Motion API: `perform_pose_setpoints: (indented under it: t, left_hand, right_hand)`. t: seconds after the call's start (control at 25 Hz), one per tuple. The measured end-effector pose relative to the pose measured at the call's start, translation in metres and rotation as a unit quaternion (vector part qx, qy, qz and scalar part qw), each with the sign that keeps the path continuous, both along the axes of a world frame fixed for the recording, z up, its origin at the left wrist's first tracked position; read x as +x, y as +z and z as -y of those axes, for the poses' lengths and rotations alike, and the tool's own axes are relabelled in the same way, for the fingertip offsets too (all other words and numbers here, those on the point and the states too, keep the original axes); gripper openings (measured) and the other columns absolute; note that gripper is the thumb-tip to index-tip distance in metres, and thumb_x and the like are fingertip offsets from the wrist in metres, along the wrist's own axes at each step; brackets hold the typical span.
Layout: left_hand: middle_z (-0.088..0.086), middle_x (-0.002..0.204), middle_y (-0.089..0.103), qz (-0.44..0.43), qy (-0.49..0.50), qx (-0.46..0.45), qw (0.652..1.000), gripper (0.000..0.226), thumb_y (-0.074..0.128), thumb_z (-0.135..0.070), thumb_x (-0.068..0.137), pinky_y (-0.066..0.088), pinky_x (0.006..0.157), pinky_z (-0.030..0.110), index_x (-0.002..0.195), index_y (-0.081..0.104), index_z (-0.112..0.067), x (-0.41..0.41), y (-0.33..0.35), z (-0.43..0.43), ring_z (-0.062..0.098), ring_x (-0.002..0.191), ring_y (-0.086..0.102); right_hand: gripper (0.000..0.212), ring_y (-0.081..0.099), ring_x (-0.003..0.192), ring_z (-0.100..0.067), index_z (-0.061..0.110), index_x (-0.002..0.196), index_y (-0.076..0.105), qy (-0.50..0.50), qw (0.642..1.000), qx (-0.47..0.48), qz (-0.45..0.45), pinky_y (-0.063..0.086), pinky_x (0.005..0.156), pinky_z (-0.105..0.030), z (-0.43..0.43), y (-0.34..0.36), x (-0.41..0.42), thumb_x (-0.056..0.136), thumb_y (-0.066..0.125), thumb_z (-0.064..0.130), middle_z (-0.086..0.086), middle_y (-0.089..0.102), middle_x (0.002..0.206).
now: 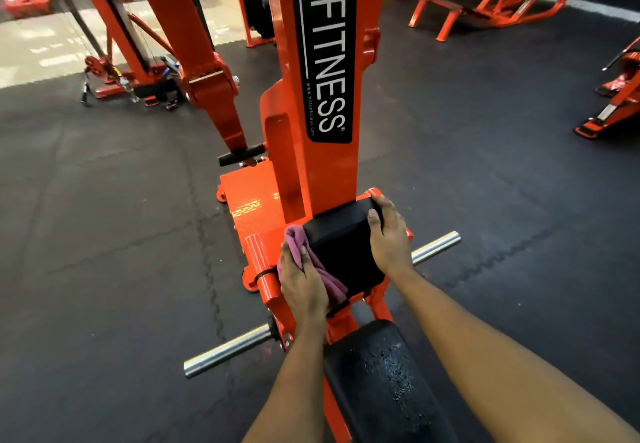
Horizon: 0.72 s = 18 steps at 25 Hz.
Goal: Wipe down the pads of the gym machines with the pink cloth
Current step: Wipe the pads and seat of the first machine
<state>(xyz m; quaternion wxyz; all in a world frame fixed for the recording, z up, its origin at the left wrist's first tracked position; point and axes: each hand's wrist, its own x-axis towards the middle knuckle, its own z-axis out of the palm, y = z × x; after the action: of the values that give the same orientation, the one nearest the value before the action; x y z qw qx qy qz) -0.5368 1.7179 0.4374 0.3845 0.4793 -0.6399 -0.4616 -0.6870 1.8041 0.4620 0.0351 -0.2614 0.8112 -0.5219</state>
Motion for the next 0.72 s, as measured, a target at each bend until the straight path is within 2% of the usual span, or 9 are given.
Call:
perform_pose_setpoints:
  t: [0.08, 0.16, 0.28, 0.36, 0.48, 0.52, 0.6, 0.64, 0.72]
  left_hand:
    - [-0.002, 0.139, 0.058, -0.015, 0.007, -0.001, 1.000, 0.051, 0.036, -0.055, 0.096, 0.045, 0.107, 0.046, 0.144, 0.045, -0.040, 0.002, 0.004, -0.001, 0.019, 0.128, 0.055]
    - [0.002, 0.149, 0.050, -0.002, 0.001, -0.053, 0.999, 0.045, 0.041, -0.040, 0.100, 0.039, 0.113, 0.049, 0.144, 0.047, -0.037, -0.009, 0.020, -0.008, 0.022, 0.138, 0.045]
    - [0.003, 0.166, 0.015, 0.162, -0.072, -0.092, 0.980, 0.054, 0.049, -0.032, 0.100, 0.026, 0.116, 0.058, 0.150, 0.034, -0.045, -0.025, 0.047, -0.027, 0.036, 0.150, 0.014]
    - [0.003, 0.167, 0.009, 0.198, -0.088, -0.110, 0.970, 0.059, 0.053, -0.034, 0.098, 0.030, 0.112, 0.060, 0.149, 0.029, -0.052, -0.023, 0.044, -0.024, 0.038, 0.150, 0.011]
    - [0.003, 0.161, 0.027, 0.169, -0.077, -0.149, 0.971, 0.055, 0.048, -0.039, 0.100, 0.039, 0.108, 0.048, 0.150, 0.028, -0.049, -0.011, 0.028, -0.010, 0.029, 0.145, 0.030]
    - [0.001, 0.157, 0.037, 0.129, -0.059, -0.121, 0.982, 0.049, 0.043, -0.043, 0.101, 0.041, 0.108, 0.043, 0.149, 0.030, -0.047, -0.009, 0.023, -0.007, 0.025, 0.141, 0.039]
    - [0.000, 0.140, 0.056, 0.017, -0.009, 0.019, 1.000, 0.043, 0.042, -0.039, 0.103, 0.045, 0.100, 0.029, 0.146, 0.042, -0.042, -0.002, 0.012, -0.002, 0.022, 0.127, 0.055]
    - [0.002, 0.134, 0.061, -0.015, -0.004, 0.079, 0.997, 0.042, 0.045, -0.030, 0.103, 0.043, 0.094, 0.023, 0.145, 0.047, -0.037, 0.003, 0.005, 0.000, 0.023, 0.122, 0.059]
    - [0.003, 0.134, 0.063, -0.020, -0.018, 0.114, 0.993, 0.042, 0.046, -0.021, 0.103, 0.038, 0.093, 0.018, 0.144, 0.050, -0.028, 0.015, -0.006, 0.005, 0.021, 0.123, 0.058]
  right_hand:
    - [0.039, 0.041, 0.135, -0.011, 0.027, 0.145, 0.048, -0.012, 1.000, -0.006, -0.023, 0.033, 0.117, -0.037, 0.002, -0.004, 0.000, 0.107, 0.043, 0.033, 0.009, 0.051, 0.147]
    - [0.039, 0.041, 0.136, -0.013, 0.027, 0.145, 0.048, -0.023, 0.999, 0.001, -0.030, 0.034, 0.116, -0.037, 0.004, -0.005, 0.002, 0.106, 0.042, 0.034, 0.008, 0.051, 0.147]
    - [0.040, 0.040, 0.137, -0.012, 0.029, 0.145, 0.048, -0.027, 0.999, 0.014, -0.033, 0.034, 0.113, -0.035, 0.001, -0.002, 0.002, 0.106, 0.043, 0.035, 0.008, 0.051, 0.147]
    - [0.039, 0.040, 0.137, -0.010, 0.030, 0.145, 0.049, -0.029, 0.999, 0.028, -0.034, 0.032, 0.112, -0.030, -0.001, 0.003, 0.002, 0.106, 0.044, 0.034, 0.010, 0.052, 0.147]
    - [0.040, 0.041, 0.136, -0.008, 0.031, 0.145, 0.050, -0.035, 0.998, 0.041, -0.034, 0.032, 0.110, -0.029, -0.001, 0.008, 0.004, 0.106, 0.045, 0.035, 0.012, 0.053, 0.146]
    - [0.040, 0.041, 0.136, -0.008, 0.032, 0.145, 0.049, -0.034, 0.998, 0.038, -0.030, 0.033, 0.111, -0.031, -0.001, 0.008, 0.003, 0.106, 0.045, 0.036, 0.013, 0.053, 0.146]
    - [0.039, 0.041, 0.136, -0.008, 0.034, 0.144, 0.049, -0.033, 0.999, 0.031, -0.018, 0.035, 0.114, -0.034, 0.000, 0.008, 0.004, 0.106, 0.044, 0.036, 0.014, 0.053, 0.145]
    - [0.039, 0.041, 0.136, -0.008, 0.035, 0.144, 0.048, -0.034, 0.999, 0.028, -0.017, 0.035, 0.115, -0.036, 0.000, 0.007, 0.004, 0.106, 0.044, 0.036, 0.015, 0.053, 0.145]
    - [0.039, 0.040, 0.135, -0.008, 0.033, 0.144, 0.048, -0.035, 0.999, 0.027, -0.025, 0.035, 0.116, -0.036, 0.001, 0.006, 0.006, 0.106, 0.042, 0.036, 0.014, 0.052, 0.145]
